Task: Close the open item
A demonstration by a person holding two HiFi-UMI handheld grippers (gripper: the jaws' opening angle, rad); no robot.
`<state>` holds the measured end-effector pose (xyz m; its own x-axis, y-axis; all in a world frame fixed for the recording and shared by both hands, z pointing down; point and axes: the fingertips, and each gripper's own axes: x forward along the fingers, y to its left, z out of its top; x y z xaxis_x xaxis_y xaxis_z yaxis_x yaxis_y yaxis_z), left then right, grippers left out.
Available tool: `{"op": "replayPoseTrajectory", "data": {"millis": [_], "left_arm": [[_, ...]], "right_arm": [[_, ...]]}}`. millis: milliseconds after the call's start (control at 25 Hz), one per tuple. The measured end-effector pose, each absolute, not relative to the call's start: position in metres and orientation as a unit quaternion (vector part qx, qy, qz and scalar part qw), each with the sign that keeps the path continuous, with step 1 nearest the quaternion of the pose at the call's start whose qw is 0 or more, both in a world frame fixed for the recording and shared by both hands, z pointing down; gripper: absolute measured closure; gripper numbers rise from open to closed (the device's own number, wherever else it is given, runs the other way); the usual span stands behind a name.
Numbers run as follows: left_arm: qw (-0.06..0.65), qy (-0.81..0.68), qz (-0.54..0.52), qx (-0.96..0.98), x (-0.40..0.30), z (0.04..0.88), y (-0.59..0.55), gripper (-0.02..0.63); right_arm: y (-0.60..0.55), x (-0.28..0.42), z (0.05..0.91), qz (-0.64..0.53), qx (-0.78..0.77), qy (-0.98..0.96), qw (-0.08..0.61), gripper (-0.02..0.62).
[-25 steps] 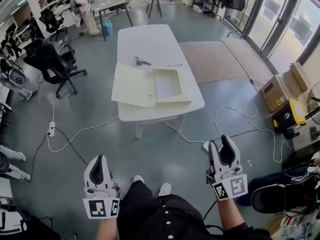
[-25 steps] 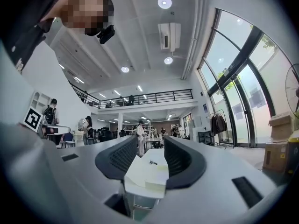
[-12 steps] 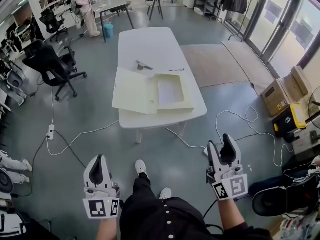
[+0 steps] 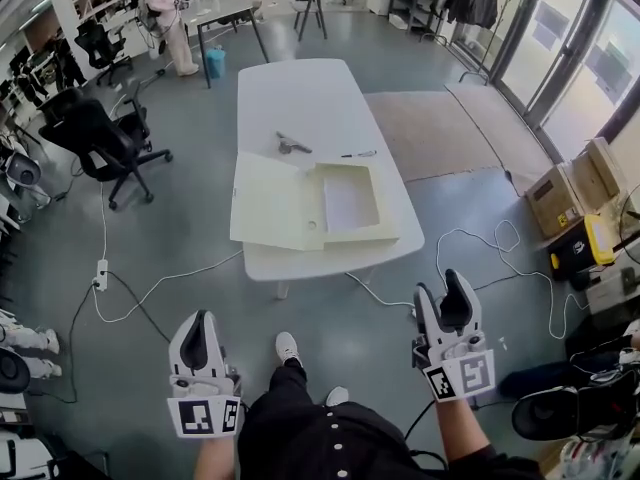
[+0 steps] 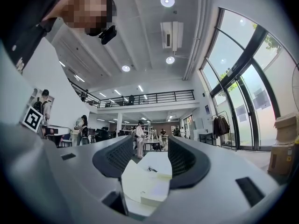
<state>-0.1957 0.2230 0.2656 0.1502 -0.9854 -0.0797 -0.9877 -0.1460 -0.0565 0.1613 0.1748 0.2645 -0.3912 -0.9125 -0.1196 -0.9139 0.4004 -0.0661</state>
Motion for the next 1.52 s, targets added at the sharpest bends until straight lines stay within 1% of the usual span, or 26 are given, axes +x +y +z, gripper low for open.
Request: {"op": "replayPoseTrajectory", "data": {"millis": [120,640,1120,1520], "left_arm": [[0.046,0.652,0.013,-0.757,-0.206,0.265,0.199,0.589],[0.051,0.641,0.027,-0.766,-0.241,0.255,0.108,0.589],[0.050,0.620,0.038,-0.782,-0.272,0.249,0.054,0.590],[0.044,0.606,0.031,-0.793,-0.289,0.263,0.030,0.589]], "right_arm": [[0.152,0.152,0.262,0.006,-0.549,0.833,0.073,0.367],[0.074,0.117,0.246,0.018,-0.563,0.823,0.071,0.364],[0.040,0.089,0.238,0.019,-0.585,0.808,0.061,0.365],[0.024,0.058,0.250,0.012,-0.585,0.810,0.046,0.374]]}}
